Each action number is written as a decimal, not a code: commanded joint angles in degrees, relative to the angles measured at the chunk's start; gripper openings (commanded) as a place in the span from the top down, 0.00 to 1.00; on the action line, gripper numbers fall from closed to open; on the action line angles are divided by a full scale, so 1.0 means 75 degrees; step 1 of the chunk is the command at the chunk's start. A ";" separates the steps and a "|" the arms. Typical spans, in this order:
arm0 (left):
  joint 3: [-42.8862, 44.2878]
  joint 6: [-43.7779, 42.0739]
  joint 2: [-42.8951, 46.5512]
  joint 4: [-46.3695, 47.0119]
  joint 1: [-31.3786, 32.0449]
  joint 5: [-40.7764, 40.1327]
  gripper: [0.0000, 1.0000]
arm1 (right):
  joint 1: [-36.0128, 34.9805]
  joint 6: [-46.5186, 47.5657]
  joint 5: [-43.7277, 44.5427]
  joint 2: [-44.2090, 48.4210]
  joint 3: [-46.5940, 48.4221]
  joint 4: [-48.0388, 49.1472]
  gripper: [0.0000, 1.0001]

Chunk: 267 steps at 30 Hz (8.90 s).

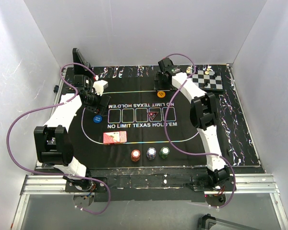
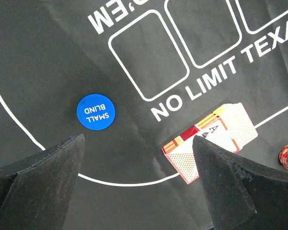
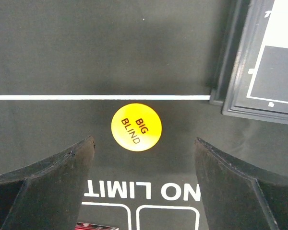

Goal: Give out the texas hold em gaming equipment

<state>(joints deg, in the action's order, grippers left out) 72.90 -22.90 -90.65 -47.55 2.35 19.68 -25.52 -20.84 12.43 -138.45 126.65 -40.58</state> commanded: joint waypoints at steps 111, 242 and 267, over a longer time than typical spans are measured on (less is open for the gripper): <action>0.0088 0.1095 0.2149 -0.1980 -0.0302 -0.0257 0.00 | -0.5503 -0.0748 0.0079 0.6332 -0.5964 -0.0392 0.13; -0.1025 0.0791 0.2618 -0.1007 -0.2036 0.1454 0.00 | -0.4156 -0.1030 -0.1774 -0.1941 0.2437 0.0664 0.65; -0.0850 0.0721 0.2806 -0.1441 -0.2200 0.1407 0.00 | -0.3699 -0.0245 -0.1130 0.0551 0.0532 0.0289 0.16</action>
<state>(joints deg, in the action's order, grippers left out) 65.19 -16.95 -71.77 -57.04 -13.41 30.00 -54.37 -26.28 0.14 -147.24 137.40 -37.54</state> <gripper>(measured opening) 0.995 0.817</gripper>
